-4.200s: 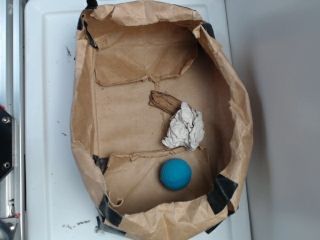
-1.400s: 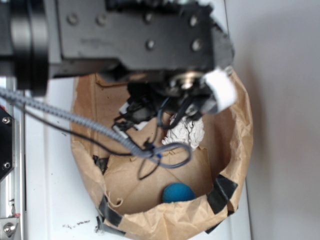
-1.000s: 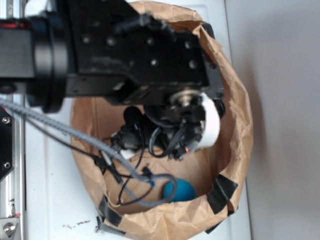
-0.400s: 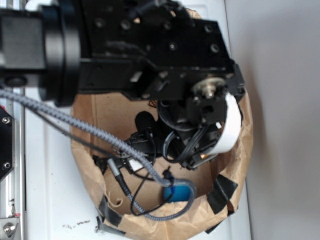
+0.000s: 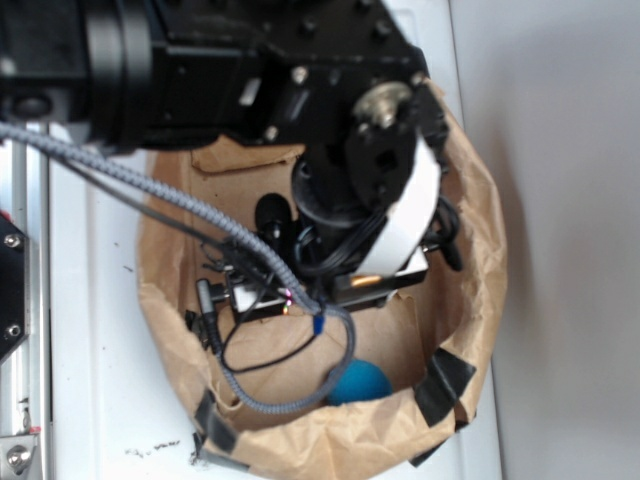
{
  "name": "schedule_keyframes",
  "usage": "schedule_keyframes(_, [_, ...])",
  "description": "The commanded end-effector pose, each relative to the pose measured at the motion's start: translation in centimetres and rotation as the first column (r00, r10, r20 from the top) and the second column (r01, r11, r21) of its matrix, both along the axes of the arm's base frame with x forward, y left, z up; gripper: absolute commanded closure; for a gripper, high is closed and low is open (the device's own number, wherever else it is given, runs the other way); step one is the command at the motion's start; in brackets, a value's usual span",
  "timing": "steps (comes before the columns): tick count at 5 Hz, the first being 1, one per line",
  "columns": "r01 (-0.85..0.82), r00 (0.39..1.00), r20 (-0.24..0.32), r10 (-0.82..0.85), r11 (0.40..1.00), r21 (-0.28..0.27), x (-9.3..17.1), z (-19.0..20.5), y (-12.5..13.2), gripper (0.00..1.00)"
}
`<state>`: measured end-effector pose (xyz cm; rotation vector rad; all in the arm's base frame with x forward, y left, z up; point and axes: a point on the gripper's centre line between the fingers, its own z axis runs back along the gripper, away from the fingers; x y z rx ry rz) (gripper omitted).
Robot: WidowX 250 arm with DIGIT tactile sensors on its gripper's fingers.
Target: Grab the blue ball.
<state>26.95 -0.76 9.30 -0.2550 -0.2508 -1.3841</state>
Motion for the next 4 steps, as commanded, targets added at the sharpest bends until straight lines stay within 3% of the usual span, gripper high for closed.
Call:
schedule_keyframes(1, [0.11,0.991,0.058,-0.117,0.988,0.111,0.6,-1.7,-3.1,0.0])
schedule_keyframes(2, [0.127,0.99,0.055,-0.134,0.985,0.113,1.5,-2.7,-5.5,0.0])
schedule_keyframes(4, [0.113,0.992,0.044,-0.115,0.993,0.043,3.1,-3.2,-7.5,0.0])
